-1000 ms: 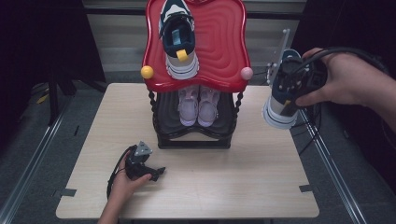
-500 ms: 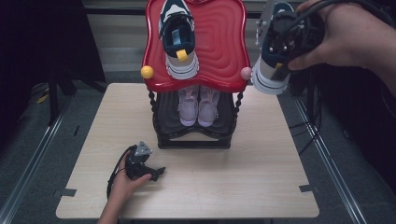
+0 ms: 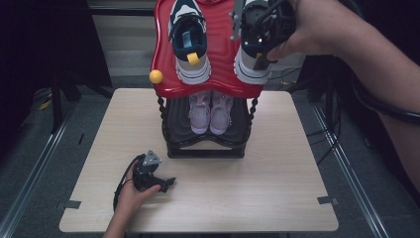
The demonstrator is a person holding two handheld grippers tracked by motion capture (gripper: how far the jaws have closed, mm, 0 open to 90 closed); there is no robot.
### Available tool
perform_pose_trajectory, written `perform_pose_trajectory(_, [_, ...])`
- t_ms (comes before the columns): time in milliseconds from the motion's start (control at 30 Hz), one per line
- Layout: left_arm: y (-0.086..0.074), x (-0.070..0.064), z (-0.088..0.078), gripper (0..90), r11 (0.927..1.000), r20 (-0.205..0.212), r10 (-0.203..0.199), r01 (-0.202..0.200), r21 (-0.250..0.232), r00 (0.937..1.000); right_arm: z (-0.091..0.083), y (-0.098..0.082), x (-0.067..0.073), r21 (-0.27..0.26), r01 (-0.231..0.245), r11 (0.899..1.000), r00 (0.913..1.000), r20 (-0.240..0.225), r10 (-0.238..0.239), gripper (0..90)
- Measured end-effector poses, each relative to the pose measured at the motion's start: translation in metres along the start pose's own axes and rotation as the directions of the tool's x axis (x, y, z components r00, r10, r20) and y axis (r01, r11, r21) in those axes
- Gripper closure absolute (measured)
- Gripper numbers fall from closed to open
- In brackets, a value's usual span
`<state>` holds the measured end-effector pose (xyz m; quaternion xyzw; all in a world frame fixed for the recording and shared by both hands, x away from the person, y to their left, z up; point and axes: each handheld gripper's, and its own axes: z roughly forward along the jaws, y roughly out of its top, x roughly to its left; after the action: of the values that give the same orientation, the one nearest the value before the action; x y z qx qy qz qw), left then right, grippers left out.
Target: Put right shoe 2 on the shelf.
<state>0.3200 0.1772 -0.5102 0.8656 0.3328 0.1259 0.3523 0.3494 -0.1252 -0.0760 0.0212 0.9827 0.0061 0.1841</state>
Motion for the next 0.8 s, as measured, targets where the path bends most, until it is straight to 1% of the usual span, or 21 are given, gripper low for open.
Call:
perform_pose_trajectory(33, [0.000, 0.000, 0.000, 0.0, 1.0000, 0.000, -0.001, 0.001, 0.000, 1.0000, 0.003, 0.002, -0.002, -0.009, -0.001, 1.000, 1.0000, 0.000, 0.001, 72.8])
perform_pose_trajectory(67, [0.000, 0.000, 0.000, 0.0, 1.0000, -0.002, 0.000, 0.000, 0.000, 1.0000, 0.006, 0.004, -0.004, -0.009, 0.011, 1.000, 0.9999, -0.010, -0.011, 72.8])
perform_pose_trajectory(100, [0.000, 0.000, 0.000, 0.0, 1.0000, 0.000, -0.001, 0.001, 0.000, 1.0000, 0.009, 0.007, -0.005, -0.006, 0.011, 1.000, 0.9999, -0.008, -0.011, 72.7])
perform_pose_trajectory(167, [0.000, 0.000, 0.000, 0.0, 1.0000, -0.004, 0.000, 0.000, 0.000, 1.0000, 0.017, 0.011, -0.010, 0.004, 0.033, 0.999, 0.9995, 0.001, -0.033, 72.7])
perform_pose_trajectory(233, [0.000, 0.000, 0.000, 0.0, 1.0000, -0.004, 0.000, 0.000, 0.000, 1.0000, 0.021, 0.014, -0.013, 0.000, 0.037, 0.999, 0.9993, 0.000, -0.037, 72.6])
perform_pose_trajectory(267, [0.000, 0.000, 0.000, 0.0, 1.0000, -0.002, -0.003, 0.003, -0.002, 1.0000, 0.022, 0.016, -0.015, -0.006, 0.031, 1.000, 0.9995, 0.003, -0.031, 72.6])
perform_pose_trajectory(300, [0.000, 0.000, 0.000, 0.0, 1.0000, -0.003, 0.000, 0.000, 0.000, 1.0000, 0.023, 0.017, -0.017, -0.015, 0.034, 0.999, 0.9994, 0.008, -0.033, 72.7])
perform_pose_trajectory(333, [0.000, 0.000, 0.000, 0.0, 1.0000, -0.004, -0.001, 0.001, 0.000, 1.0000, 0.025, 0.019, -0.019, -0.010, 0.038, 0.999, 0.9992, 0.016, -0.038, 72.8])
perform_pose_trajectory(367, [0.000, 0.000, 0.000, 0.0, 1.0000, -0.002, -0.002, 0.002, 0.000, 1.0000, 0.027, 0.022, -0.020, -0.004, 0.043, 0.999, 0.9988, 0.022, -0.043, 72.9])
perform_pose_trajectory(467, [0.000, 0.000, 0.000, 0.0, 1.0000, -0.002, -0.002, 0.002, 0.000, 1.0000, 0.033, 0.028, -0.023, -0.027, 0.051, 0.998, 0.9987, 0.000, -0.051, 72.7])
perform_pose_trajectory(500, [0.000, 0.000, 0.000, 0.0, 1.0000, -0.001, -0.002, 0.002, 0.000, 1.0000, 0.036, 0.030, -0.024, -0.016, 0.057, 0.998, 0.9983, 0.012, -0.057, 72.7])
perform_pose_trajectory(567, [0.000, 0.000, 0.000, 0.0, 1.0000, -0.002, -0.002, 0.002, 0.000, 1.0000, 0.040, 0.033, -0.026, -0.003, 0.068, 0.998, 0.9975, 0.016, -0.068, 72.6])
perform_pose_trajectory(600, [0.000, 0.000, 0.000, 0.0, 1.0000, -0.001, -0.002, 0.002, 0.000, 1.0000, 0.042, 0.034, -0.027, -0.008, 0.062, 0.998, 0.9980, 0.014, -0.062, 72.6])
perform_pose_trajectory(633, [0.000, 0.000, 0.000, 0.0, 1.0000, -0.002, -0.002, 0.002, 0.000, 1.0000, 0.044, 0.035, -0.029, -0.010, 0.073, 0.997, 0.9974, 0.002, -0.073, 72.6])
perform_pose_trajectory(667, [0.000, 0.000, 0.000, 0.0, 1.0000, -0.002, -0.002, 0.002, 0.000, 1.0000, 0.046, 0.036, -0.029, -0.008, 0.077, 0.997, 0.9970, 0.000, -0.077, 72.5])
perform_pose_trajectory(700, [0.000, 0.000, 0.000, 0.0, 1.0000, -0.002, -0.002, 0.002, 0.000, 1.0000, 0.047, 0.037, -0.029, -0.005, 0.080, 0.997, 0.9968, 0.000, -0.080, 72.5])
perform_pose_trajectory(733, [0.000, 0.000, 0.000, 0.0, 1.0000, -0.002, -0.002, 0.002, 0.000, 1.0000, 0.049, 0.038, -0.030, -0.007, 0.099, 0.995, 0.9951, 0.000, -0.099, 72.4])
perform_pose_trajectory(767, [0.000, 0.000, 0.000, 0.0, 1.0000, -0.002, -0.002, 0.002, 0.000, 1.0000, 0.050, 0.039, -0.030, -0.005, 0.093, 0.996, 0.9956, 0.004, -0.093, 72.4])
perform_pose_trajectory(800, [0.000, 0.000, 0.000, 0.0, 1.0000, -0.002, -0.002, 0.002, 0.000, 1.0000, 0.051, 0.039, -0.031, -0.014, 0.103, 0.995, 0.9946, 0.009, -0.103, 72.4])
